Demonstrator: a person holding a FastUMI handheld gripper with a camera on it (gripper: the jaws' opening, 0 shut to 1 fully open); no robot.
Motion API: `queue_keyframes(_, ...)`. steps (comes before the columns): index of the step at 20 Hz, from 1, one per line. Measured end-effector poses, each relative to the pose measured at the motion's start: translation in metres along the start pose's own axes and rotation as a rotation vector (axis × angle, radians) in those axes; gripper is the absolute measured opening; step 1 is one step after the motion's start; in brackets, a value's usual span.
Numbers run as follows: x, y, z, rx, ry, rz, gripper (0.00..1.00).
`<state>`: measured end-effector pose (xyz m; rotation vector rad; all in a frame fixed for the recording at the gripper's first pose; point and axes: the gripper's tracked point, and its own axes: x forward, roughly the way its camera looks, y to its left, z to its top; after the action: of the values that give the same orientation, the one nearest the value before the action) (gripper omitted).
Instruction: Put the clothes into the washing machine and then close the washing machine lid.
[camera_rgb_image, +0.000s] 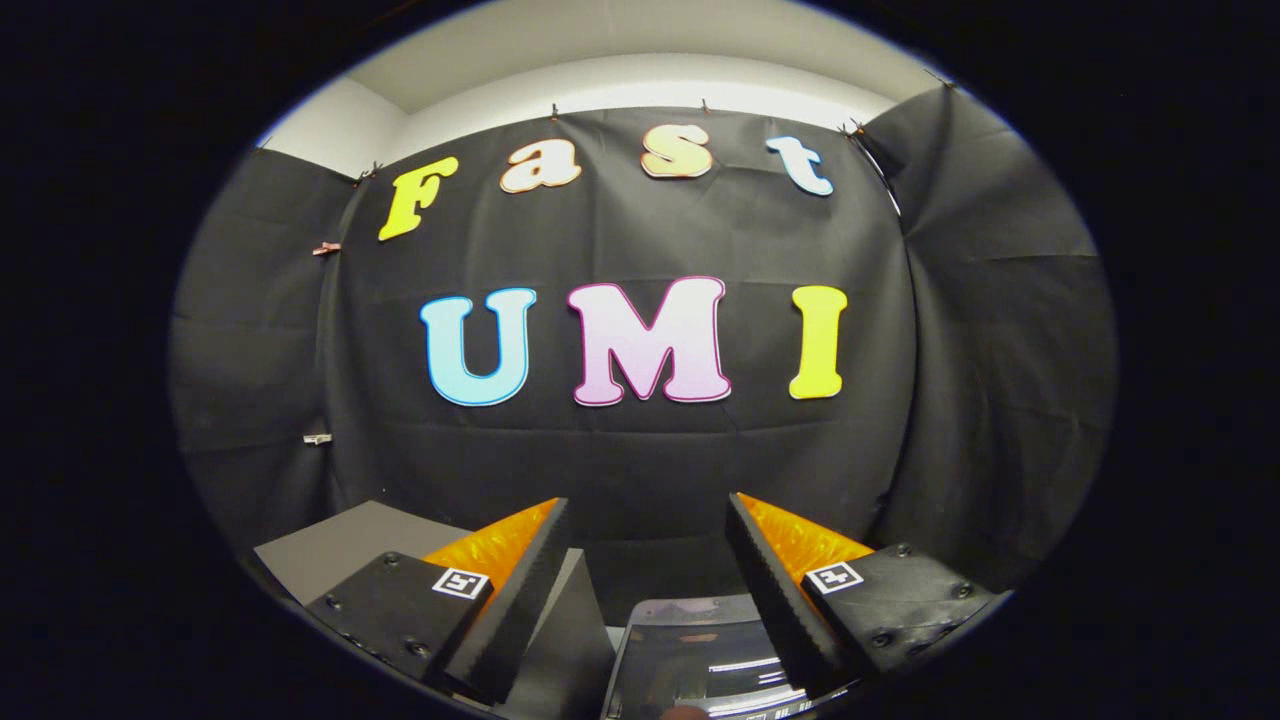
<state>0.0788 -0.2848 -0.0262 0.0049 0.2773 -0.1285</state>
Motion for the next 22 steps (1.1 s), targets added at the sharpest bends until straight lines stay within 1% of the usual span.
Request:
queue_keyframes(3,-0.002,0.016,0.001,0.033,0.014,0.005,0.99)
queue_keyframes(8,-0.004,0.031,0.011,0.057,-0.002,-0.003,0.99)
queue_keyframes(16,0.001,0.073,0.016,0.059,0.003,0.059,0.99)
queue_keyframes(22,0.003,0.091,0.017,0.054,0.003,0.077,0.99)
